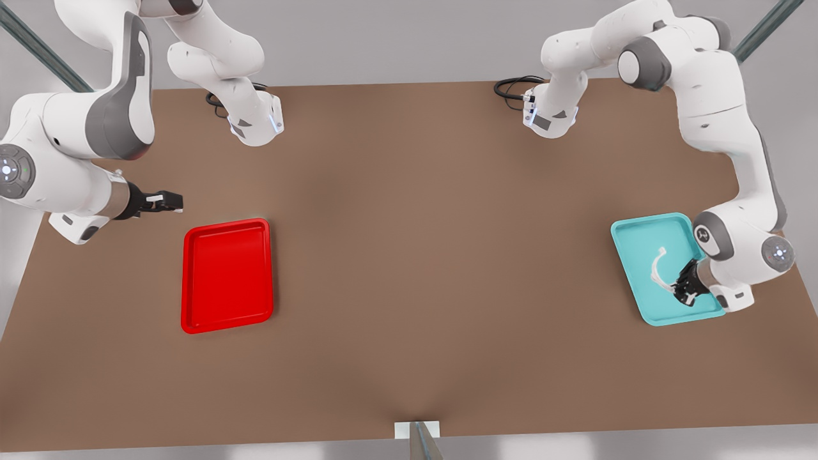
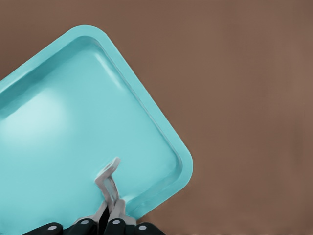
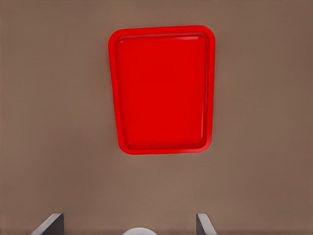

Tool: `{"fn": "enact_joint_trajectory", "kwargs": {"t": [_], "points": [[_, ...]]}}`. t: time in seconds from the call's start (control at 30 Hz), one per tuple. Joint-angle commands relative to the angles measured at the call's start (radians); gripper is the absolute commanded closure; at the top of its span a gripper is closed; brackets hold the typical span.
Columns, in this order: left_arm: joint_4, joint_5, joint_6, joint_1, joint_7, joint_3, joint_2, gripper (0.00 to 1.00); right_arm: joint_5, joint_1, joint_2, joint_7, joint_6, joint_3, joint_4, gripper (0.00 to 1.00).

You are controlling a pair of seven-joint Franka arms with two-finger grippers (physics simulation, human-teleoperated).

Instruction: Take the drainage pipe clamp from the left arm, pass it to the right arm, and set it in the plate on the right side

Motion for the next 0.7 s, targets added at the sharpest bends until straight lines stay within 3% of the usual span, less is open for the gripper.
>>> {"fn": "enact_joint_trajectory", "kwargs": {"t": [0.0, 0.07, 0.17, 0.27, 0.4, 0.53, 0.67], "points": [[0.079, -0.004, -0.286, -0.074, -0.237, -0.026, 0.010, 0.79, 0.002, 0.009, 0.000, 0.001, -0.001, -0.001, 0.000, 0.00], [0.171, -0.004, -0.383, -0.138, -0.408, -0.082, 0.042, 0.79, 0.002, 0.009, 0.000, 0.001, -0.001, -0.001, 0.000, 0.00], [0.239, -0.001, -0.377, -0.158, -0.653, -0.259, 0.088, 0.79, 0.031, 0.084, 0.029, 0.049, 0.010, -0.001, 0.008, 0.00], [0.371, 0.038, -0.375, -0.324, -0.901, -0.273, 0.194, 0.79, 0.095, 0.201, 0.144, 0.090, 0.038, -0.001, 0.094, 0.00], [0.399, 0.035, -0.231, -0.396, -1.216, -0.329, 0.247, 0.79, 0.173, 0.320, 0.241, 0.092, 0.189, -0.001, 0.120, 0.00], [0.527, 0.033, -0.203, -0.454, -1.511, -0.350, 0.290, 0.79, 0.176, 0.446, 0.261, 0.406, 0.402, -0.001, 0.063, 0.00], [0.547, 0.036, -0.160, -0.500, -1.535, -0.399, 0.303, 0.79, 0.241, 0.538, 0.331, 0.681, 0.604, -0.001, 0.051, 0.00]]}}
